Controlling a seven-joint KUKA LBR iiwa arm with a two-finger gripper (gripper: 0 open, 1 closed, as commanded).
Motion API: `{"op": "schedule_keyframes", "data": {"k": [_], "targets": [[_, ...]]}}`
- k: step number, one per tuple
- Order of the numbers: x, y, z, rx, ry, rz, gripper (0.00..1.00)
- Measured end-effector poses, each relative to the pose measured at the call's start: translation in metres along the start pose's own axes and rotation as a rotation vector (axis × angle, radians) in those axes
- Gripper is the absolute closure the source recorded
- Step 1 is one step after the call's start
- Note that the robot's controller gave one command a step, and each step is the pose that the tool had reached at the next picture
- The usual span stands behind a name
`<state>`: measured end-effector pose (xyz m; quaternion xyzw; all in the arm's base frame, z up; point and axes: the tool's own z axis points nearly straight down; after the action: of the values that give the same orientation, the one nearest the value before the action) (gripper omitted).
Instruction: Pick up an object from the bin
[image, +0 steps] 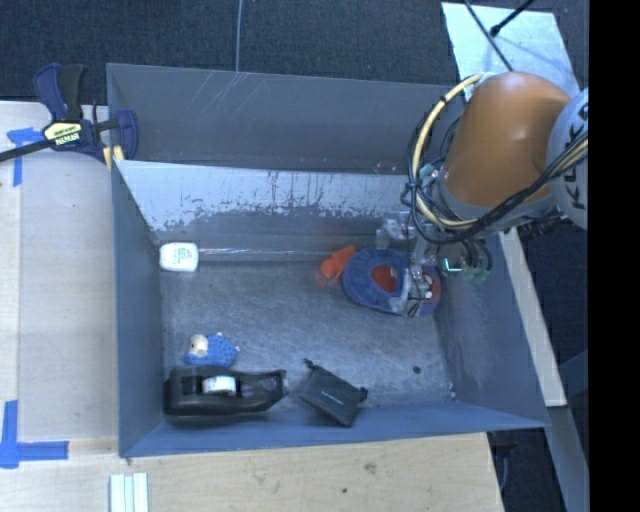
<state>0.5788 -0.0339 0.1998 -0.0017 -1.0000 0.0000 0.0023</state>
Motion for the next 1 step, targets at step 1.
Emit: {"op": "schedule_keyframes", "data": {"k": [1], "targets": [[-0.0331, -0.0072, 0.1245, -0.001, -0.018, 0.163, 0.00]]}}
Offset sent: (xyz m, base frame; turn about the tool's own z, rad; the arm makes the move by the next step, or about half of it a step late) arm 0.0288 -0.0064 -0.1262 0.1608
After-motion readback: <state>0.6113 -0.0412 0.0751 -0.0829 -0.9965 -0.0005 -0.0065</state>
